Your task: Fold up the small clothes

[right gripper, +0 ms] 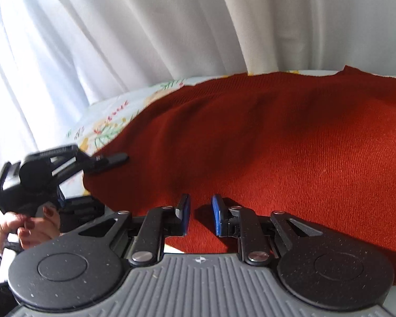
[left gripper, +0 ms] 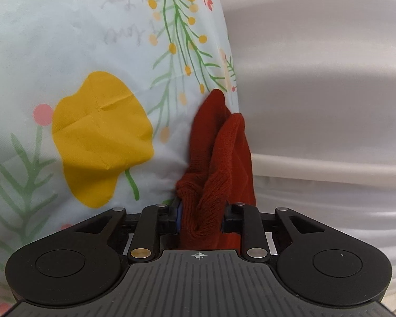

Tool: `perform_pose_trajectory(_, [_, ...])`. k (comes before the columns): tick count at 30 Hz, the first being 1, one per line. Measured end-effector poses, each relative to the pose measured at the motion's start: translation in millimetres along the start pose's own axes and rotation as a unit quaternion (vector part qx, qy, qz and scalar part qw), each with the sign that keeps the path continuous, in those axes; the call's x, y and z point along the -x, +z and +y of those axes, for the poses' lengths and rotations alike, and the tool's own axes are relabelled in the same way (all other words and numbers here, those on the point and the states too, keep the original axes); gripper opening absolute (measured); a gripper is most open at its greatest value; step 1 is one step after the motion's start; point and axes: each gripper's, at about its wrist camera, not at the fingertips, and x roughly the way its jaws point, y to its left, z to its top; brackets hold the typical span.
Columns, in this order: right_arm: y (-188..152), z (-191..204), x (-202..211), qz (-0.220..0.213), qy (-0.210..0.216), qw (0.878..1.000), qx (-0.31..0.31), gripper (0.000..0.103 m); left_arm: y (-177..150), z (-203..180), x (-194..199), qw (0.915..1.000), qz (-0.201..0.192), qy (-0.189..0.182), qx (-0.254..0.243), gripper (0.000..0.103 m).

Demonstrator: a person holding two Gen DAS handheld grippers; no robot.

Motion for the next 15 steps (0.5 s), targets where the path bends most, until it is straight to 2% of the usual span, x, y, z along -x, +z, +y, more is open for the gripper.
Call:
perform_pose_trajectory(2, [1.4,0.7,-2.6,-0.009,-0.004,1.0,-0.005,0.017,-1.3,-4.5,6.0,0.9999,-0.004,-0.004,-0.011,0.025])
perform_pose_trajectory(4, [0.4,1.2,-8.3,0.002,-0.003,1.0,0.002,0.017,-1.8,-15.2,10.8,0.9993,-0.008,0.001,-0.035,0.024])
perform_pose_trajectory(6, [1.7,1.6,-5.8,0.002,-0.005,1.0,0.01,0.017,-4.4,-30.1,12.8,0.9979,-0.01,0.012,-0.062,0.024])
perform_pose_trajectory(9, [4.5,-7.4,6.5,-0.012,-0.001,1.0,-0.021,0.018,-12.9,-59.4,15.1,0.9919,-0.015,0.036,-0.121,0.024])
perform_pose_trajectory(11, [5.5,-16.8,19.6,-0.027,0.0,0.999,-0.039,0.018,-23.9,-85.3,14.5,0.9829,-0.018,0.051,-0.176,0.023])
perform_pose_trajectory(13, [5.1,-29.0,36.9,-0.046,0.0,0.997,-0.057,0.018,-44.3,-118.6,9.8,0.9665,-0.017,0.06,-0.249,0.023])
perform_pose_trajectory(15, [4.2,-43.2,56.0,-0.065,-0.006,0.995,-0.075,0.018,-71.4,-148.5,-1.0,0.9478,-0.005,0.049,-0.315,0.023])
